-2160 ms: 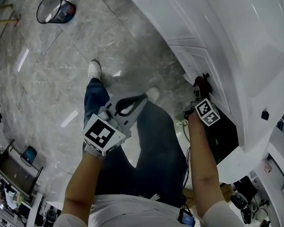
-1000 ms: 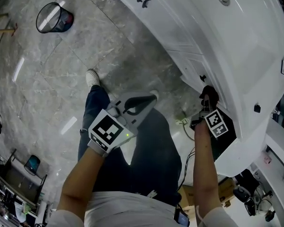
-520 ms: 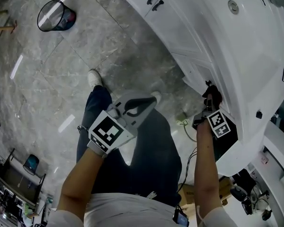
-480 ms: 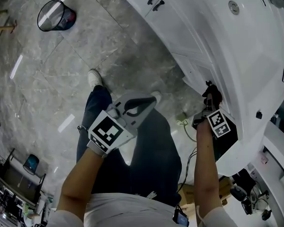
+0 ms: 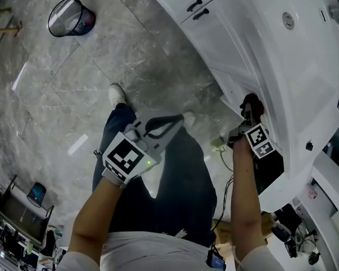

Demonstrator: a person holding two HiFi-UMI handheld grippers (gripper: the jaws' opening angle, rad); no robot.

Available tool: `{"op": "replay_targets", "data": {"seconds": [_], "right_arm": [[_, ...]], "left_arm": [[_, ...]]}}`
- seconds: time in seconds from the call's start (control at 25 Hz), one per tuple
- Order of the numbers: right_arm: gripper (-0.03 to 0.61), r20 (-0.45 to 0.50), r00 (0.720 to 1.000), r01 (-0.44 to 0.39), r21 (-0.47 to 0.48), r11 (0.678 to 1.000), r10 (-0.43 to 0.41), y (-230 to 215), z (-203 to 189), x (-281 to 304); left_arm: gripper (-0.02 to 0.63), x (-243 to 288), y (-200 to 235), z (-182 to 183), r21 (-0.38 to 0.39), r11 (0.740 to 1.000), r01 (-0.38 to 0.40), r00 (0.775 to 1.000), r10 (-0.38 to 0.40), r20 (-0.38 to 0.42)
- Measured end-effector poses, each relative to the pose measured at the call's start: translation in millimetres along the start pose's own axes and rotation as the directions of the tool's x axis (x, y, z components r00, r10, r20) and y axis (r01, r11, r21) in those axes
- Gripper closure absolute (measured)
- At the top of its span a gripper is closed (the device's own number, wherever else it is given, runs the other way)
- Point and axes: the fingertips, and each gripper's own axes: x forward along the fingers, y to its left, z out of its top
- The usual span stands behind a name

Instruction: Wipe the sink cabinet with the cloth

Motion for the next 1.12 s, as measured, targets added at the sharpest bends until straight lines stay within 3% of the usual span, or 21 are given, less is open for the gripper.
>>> {"op": "replay_targets", "data": {"seconds": [0.28, 0.48, 0.64, 0.76, 1.12], "right_arm": [[0.459, 0.033, 0.999, 0.006, 0.047, 0.999, -0.007, 13, -4, 15], [0.457, 0.014, 1.0, -0.014, 0.102, 0.995, 0.012, 12, -32, 34], [0.458, 0.096, 0.994, 0.035, 0.16, 0.986, -0.051, -4, -31, 39], [0.457, 0.113, 0.992, 0.031, 0.172, 0.985, -0.051, -8, -33, 46], [0.457, 0.05, 0.999, -0.009, 0.152, 0.988, 0.002, -28, -50, 59]], "left_arm": [[0.603, -7, 14, 5, -0.008, 1.0, -0.007, 1.0, 0.007, -0.009], [0.603, -2, 16, 3, 0.003, 1.0, 0.001, 0.999, -0.001, -0.039], [0.603, 6, 15, -2, 0.029, 0.999, 0.018, 0.997, -0.016, -0.071], [0.603, 13, 14, -5, 0.037, 0.999, 0.033, 0.995, -0.03, -0.092], [0.603, 33, 4, -17, 0.08, 0.995, 0.057, 0.991, -0.047, -0.124]]}}
